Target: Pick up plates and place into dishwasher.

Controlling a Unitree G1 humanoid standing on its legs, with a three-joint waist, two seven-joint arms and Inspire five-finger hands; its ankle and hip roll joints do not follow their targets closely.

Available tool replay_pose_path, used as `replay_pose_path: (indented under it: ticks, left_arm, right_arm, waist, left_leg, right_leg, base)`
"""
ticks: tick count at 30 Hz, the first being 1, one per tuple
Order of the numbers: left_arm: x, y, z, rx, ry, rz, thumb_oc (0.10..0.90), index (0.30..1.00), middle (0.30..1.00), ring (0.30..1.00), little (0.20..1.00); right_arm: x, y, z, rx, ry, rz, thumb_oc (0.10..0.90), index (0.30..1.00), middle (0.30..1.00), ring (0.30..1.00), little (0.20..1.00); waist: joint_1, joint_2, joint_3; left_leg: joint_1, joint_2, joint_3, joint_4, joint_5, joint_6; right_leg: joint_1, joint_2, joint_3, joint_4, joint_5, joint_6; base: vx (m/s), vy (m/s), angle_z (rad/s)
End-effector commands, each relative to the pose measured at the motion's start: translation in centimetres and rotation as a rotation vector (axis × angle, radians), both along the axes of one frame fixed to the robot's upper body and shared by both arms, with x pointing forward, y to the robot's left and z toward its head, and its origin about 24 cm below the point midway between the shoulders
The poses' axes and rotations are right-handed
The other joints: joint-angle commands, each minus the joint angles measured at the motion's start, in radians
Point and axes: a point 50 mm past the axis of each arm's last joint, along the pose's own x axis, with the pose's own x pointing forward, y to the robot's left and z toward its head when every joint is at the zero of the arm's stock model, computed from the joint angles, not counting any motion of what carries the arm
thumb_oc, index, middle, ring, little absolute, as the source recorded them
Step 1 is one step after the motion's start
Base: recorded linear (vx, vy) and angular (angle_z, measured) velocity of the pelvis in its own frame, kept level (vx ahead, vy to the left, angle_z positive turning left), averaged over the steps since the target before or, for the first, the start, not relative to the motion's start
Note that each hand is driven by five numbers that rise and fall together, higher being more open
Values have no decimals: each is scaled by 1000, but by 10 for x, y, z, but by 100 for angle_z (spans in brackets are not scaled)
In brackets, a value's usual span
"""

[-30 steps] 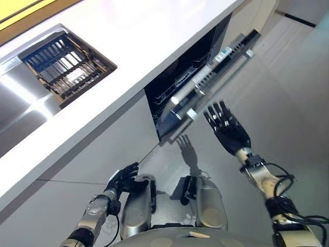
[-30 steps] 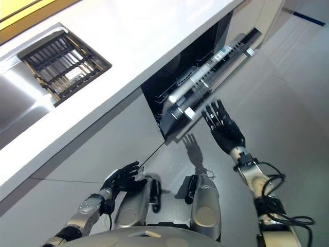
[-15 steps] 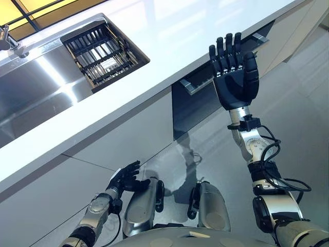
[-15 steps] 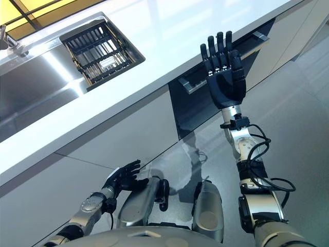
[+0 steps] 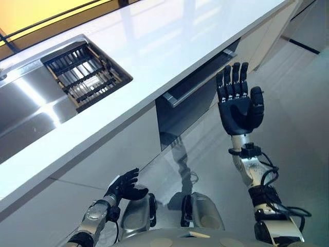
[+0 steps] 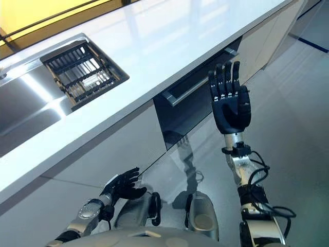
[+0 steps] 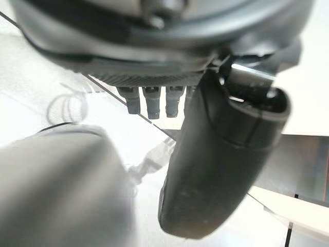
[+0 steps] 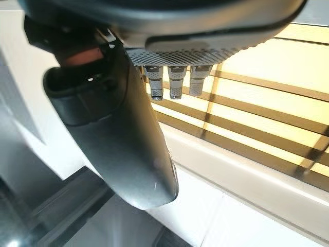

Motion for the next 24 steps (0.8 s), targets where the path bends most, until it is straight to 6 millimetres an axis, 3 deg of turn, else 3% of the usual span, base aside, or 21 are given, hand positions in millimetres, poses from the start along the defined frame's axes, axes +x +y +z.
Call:
replay_pose_path:
  ticks: [1,3,7,8,12,13,16,19,20,21,22,23,24]
  left_arm:
    - [1,6,4,41,-68,2,800,900,900,900,900]
    - [-5,7,-2,58,-15,12,800,900,900,900,900]
    - [-10,7,-7,106,28,-11,800,900,900,900,900]
    - [-9,4,-8,117,40,-76,800,900,900,900,900]
    - [-6,-7,-8,81,54,-179,800,900,900,900,900]
    - [-5,-9,-10,72,82,-182,800,900,900,900,900]
    - [-17,-12,-23,107,194,-153,800,900,900,900,900]
    - [-46,-2,-40,174,440,79,800,900,900,900,900]
    - [-50,-4,-43,191,472,66,800,900,900,900,900]
    - [-50,-8,-43,190,469,17,800,900,900,900,900]
    - [-47,-22,-44,199,425,-102,800,900,900,900,900]
    - [-43,-28,-43,202,397,-105,800,900,900,900,900]
    - [-35,-25,-40,169,385,-95,800,900,900,900,900]
  right_arm:
    - [-9,-15,6,147,-76,-86,800,900,900,900,900]
    - [-27,-13,-31,173,101,-85,800,900,900,900,900]
    - [-54,3,-80,162,358,-87,800,900,900,900,900]
    - [-70,7,-102,118,506,-87,800,900,900,900,900]
    - [-88,0,-132,-60,721,-107,800,900,900,900,900]
    - [-98,-8,-149,-212,851,-136,800,900,900,900,900]
    - [-106,-19,-172,-551,1112,-172,800,900,900,900,900]
    - [-120,-16,-189,-814,1322,-165,800,900,900,900,900]
    - [-125,-14,-193,-921,1388,-169,800,900,900,900,900]
    - [-128,-12,-195,-997,1413,-157,800,900,900,900,900]
    - [-136,-8,-200,-1182,1418,-85,800,900,900,900,900]
    - [-139,1,-202,-1274,1330,50,800,900,900,900,900]
    - [-136,6,-200,-1328,1280,65,800,900,900,900,900]
  waist:
    - [-41,-5,-96]
    - [-69,-2,-120]
    - [-98,2,-139]
    - [-108,3,-148]
    - [-107,8,-160]
    - [-98,10,-171]
    - [-79,8,-191]
    - [-66,2,-205]
    - [-65,-2,-208]
    - [-66,-3,-210]
    - [-66,-3,-216]
    - [-68,0,-218]
    - [-65,0,-217]
  left_leg:
    - [94,5,0,-171,37,-13]
    - [132,6,9,-265,82,-20]
    - [173,19,17,-380,137,-27]
    - [192,23,23,-438,161,-31]
    - [216,18,24,-515,192,-34]
    - [220,15,21,-531,193,-34]
    - [221,15,25,-542,189,-34]
    - [222,15,23,-542,189,-28]
    - [224,17,20,-542,187,-29]
    - [224,17,19,-542,187,-29]
    - [222,15,20,-542,186,-26]
    - [222,14,21,-542,185,-24]
    - [224,11,16,-542,182,-22]
  right_leg:
    - [117,5,35,-239,135,77]
    - [142,21,54,-317,171,87]
    - [164,30,82,-404,219,98]
    - [176,31,89,-451,246,106]
    - [198,34,86,-532,288,114]
    - [209,36,82,-566,303,116]
    - [217,36,72,-593,311,116]
    - [221,39,62,-586,301,109]
    - [225,41,61,-586,298,106]
    - [227,42,60,-587,298,105]
    - [226,42,59,-588,301,104]
    - [227,40,58,-586,300,105]
    - [231,38,49,-580,291,106]
  base:
    - [28,23,-35]
    - [7,22,-28]
    - [7,-6,-41]
    - [11,-35,-24]
    - [12,-37,-16]
    - [13,-37,-1]
    - [10,-36,2]
    - [50,-34,4]
    - [49,-28,4]
    - [46,-23,7]
    - [32,-6,9]
    - [36,0,10]
    - [30,4,5]
